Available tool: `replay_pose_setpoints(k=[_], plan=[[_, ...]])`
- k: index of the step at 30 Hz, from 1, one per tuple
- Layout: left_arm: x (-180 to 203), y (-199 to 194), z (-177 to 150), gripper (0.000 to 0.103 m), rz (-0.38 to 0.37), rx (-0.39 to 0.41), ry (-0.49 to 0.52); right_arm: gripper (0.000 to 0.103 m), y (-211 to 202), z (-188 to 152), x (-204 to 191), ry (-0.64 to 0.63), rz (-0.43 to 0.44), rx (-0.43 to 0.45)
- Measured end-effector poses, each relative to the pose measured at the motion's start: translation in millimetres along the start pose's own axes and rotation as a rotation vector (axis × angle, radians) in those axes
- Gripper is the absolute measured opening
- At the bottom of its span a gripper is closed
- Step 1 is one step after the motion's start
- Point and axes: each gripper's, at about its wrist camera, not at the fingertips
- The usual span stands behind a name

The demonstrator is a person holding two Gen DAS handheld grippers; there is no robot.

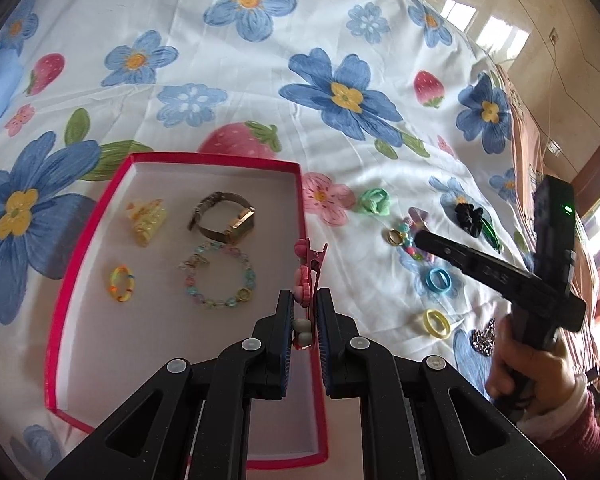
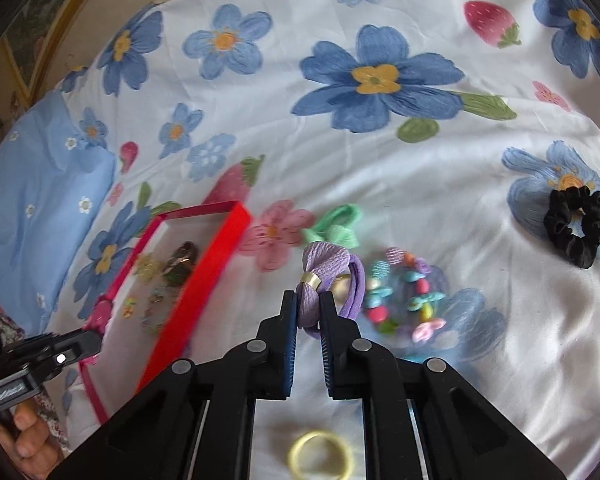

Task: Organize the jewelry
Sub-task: 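Grasp the pink hair clip with the left tool while the right tool grasps the purple hair tie, then carry the pink clip with the left tool while the right tool carries the purple hair tie into the box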

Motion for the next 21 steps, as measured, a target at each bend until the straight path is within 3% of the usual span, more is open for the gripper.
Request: replay_pose_setpoints(k=[8, 21], plan=[[-28, -27, -9, 0.011, 0.039, 0.037, -0.044, 0.011, -6, -2, -49, -0.046, 0.107, -0.007], [-70, -42, -21, 0.011, 0.102, 0.036, -0.111, 0.011, 15, -13, -114, -0.150, 0.200, -0.080]])
Point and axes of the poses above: each gripper's, at about its wrist camera, not at the fingertips, and y roughly the way its jaws point, x to its right, z to its top, and after that the axes turned 1 degree about z, right-handed
